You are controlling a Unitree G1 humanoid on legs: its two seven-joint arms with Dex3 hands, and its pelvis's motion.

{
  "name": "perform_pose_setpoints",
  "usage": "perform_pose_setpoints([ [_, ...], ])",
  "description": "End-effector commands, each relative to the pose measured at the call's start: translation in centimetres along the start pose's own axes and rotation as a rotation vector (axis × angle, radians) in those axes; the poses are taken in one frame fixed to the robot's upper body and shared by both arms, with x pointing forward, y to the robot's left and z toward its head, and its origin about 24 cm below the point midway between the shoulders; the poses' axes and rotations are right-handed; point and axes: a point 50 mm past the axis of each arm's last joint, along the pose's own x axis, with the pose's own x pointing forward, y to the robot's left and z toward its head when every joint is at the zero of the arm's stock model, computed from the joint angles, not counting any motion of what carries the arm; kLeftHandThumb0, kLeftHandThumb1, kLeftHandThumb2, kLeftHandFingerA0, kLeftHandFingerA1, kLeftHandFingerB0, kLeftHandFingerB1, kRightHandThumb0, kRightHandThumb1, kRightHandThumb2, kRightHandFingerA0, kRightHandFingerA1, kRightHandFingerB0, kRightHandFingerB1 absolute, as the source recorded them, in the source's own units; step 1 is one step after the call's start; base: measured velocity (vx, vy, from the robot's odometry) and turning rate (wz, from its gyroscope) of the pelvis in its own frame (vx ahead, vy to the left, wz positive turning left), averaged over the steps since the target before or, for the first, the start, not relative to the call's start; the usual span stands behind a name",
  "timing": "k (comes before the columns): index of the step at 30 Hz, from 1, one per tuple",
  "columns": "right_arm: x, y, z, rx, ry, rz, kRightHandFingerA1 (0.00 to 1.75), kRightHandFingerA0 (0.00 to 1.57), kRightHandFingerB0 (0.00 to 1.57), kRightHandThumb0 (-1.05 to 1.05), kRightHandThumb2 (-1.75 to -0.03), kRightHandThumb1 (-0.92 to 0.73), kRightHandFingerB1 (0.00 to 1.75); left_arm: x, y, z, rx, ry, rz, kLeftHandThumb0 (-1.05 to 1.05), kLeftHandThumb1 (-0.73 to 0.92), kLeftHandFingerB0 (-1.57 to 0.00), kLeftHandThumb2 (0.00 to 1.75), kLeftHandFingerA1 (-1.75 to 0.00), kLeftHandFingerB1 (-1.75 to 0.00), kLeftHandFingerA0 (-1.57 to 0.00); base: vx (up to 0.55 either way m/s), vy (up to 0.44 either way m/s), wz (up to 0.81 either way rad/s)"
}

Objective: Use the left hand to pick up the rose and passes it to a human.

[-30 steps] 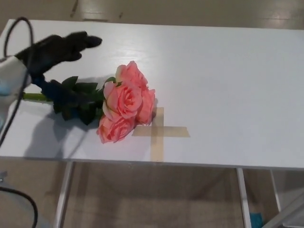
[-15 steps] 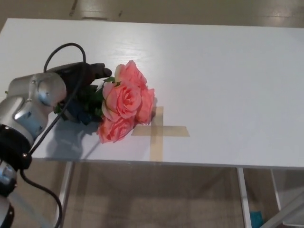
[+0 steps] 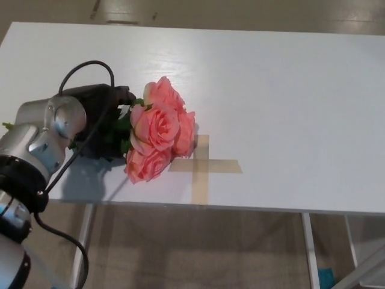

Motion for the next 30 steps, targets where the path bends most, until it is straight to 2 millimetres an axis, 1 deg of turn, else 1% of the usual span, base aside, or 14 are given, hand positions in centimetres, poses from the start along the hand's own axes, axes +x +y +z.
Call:
perform_pose_setpoints([
  [1, 0.0, 0.0, -0.1, 0.014, 0.006, 0.005, 0.41, 0.63, 0.52, -0.31, -0.61, -0.71, 0.38, 0.3, -1.1, 0.3, 0.058, -0.015, -0.063, -0.15, 0.84, -0.5, 0.65, -0.86, -0.36, -0.74, 0.0, 0.0, 0.0],
  [3, 0.0, 0.1, 0.0, 0.008, 0.006, 0.005, 0.41, 0.63, 0.52, -0.31, -0.61, -0.71, 0.38, 0.3, -1.1, 0.3, 0.072, -0.002, -0.086, -0.15, 0.84, -0.54, 0.65, -0.74, -0.37, -0.79, 0.0, 0.0, 0.0],
  [4, 0.0, 0.1, 0.0, 0.01, 0.006, 0.006, 0.41, 0.63, 0.52, -0.31, -0.61, -0.71, 0.38, 0.3, -1.1, 0.3, 0.081, 0.013, -0.111, -0.15, 0.8, -0.6, 0.65, -0.53, -0.39, -0.88, 0.0, 0.0, 0.0],
  [6, 0.0, 0.1, -0.1, 0.01, 0.005, 0.01, 0.42, 0.63, 0.52, -0.31, -0.61, -0.71, 0.38, 0.3, -1.1, 0.2, 0.078, 0.03, -0.134, -0.15, 0.76, -0.66, 0.63, -0.45, -0.42, -0.75, 0.0, 0.0, 0.0],
  [12, 0.1, -0.2, 0.6, 0.013, -0.011, 0.011, 0.42, 0.63, 0.52, -0.31, -0.61, -0.71, 0.38, 0.6, -0.8, 0.6, 0.094, 0.05, -0.125, -0.18, 0.7, -0.62, 0.61, -0.49, -0.43, -0.88, 0.0, 0.0, 0.0],
  [14, 0.1, -0.3, 0.5, 0.011, -0.013, 0.015, 0.42, 0.63, 0.52, -0.31, -0.61, -0.71, 0.38, 0.6, -1.4, 0.7, 0.121, 0.012, -0.06, -0.19, 0.75, -0.49, 0.62, -0.43, -0.39, -0.66, 0.0, 0.0, 0.0],
  [17, 0.2, -0.2, 0.8, 0.012, -0.016, 0.018, 0.42, 0.64, 0.52, -0.31, -0.61, -0.71, 0.38, 0.5, -1.7, 0.6, 0.113, -0.001, -0.026, -0.19, 0.77, -0.47, 0.63, -0.41, -0.38, -0.58, 0.0, 0.0, 0.0],
  [19, 0.2, -0.2, 0.8, 0.016, -0.016, 0.019, 0.42, 0.63, 0.52, -0.31, -0.61, -0.71, 0.38, 0.5, -1.9, 0.6, 0.118, -0.017, -0.006, -0.19, 0.77, -0.45, 0.63, -0.41, -0.38, -0.58, 0.0, 0.0, 0.0],
  [21, 0.2, -0.3, 0.9, 0.014, -0.019, 0.022, 0.41, 0.63, 0.51, -0.31, -0.61, -0.71, 0.38, 0.6, -2.2, 0.9, 0.101, -0.037, 0.017, -0.21, 0.79, -0.44, 0.64, -0.46, -0.37, -0.75, 0.0, 0.0, 0.0],
  [23, 0.2, -0.3, 0.9, 0.015, -0.02, 0.022, 0.42, 0.63, 0.51, -0.31, -0.61, -0.71, 0.38, 0.6, -2.2, 0.9, 0.089, -0.047, 0.03, -0.21, 0.79, -0.43, 0.63, -0.49, -0.36, -0.81, 0.0, 0.0, 0.0],
  [24, 0.2, -0.3, 0.8, 0.015, -0.018, 0.022, 0.42, 0.63, 0.51, -0.31, -0.61, -0.71, 0.38, 0.6, -2.3, 1.0, 0.074, -0.056, 0.04, -0.31, 0.67, -0.35, 0.8, -0.59, -0.43, -0.76, 0.0, 0.0, 0.0],
  [26, 0.2, -0.4, 0.7, 0.014, -0.016, 0.023, 0.42, 0.63, 0.51, -0.31, -0.61, -0.71, 0.38, 0.5, -2.1, 1.1, 0.056, -0.072, 0.068, -0.31, 0.68, -0.38, 0.8, -0.58, -0.44, -0.75, 0.0, 0.0, 0.0],
  [27, 0.2, -0.4, 0.9, 0.015, -0.018, 0.022, 0.42, 0.64, 0.51, -0.32, -0.62, -0.71, 0.38, 0.5, -1.5, 1.2, 0.037, -0.079, 0.095, -0.22, 0.79, -0.48, 0.63, -0.61, -0.37, -0.83, 0.0, 0.0, 0.0],
  [30, 0.1, -0.2, 0.5, 0.015, -0.011, 0.026, 0.42, 0.65, 0.51, -0.32, -0.62, -0.71, 0.38, 0.1, -0.3, 1.5, -0.066, -0.114, 0.178, -0.22, 0.8, -0.62, 0.64, -0.61, -0.42, -0.9, 0.0, 0.0, 0.0],
])
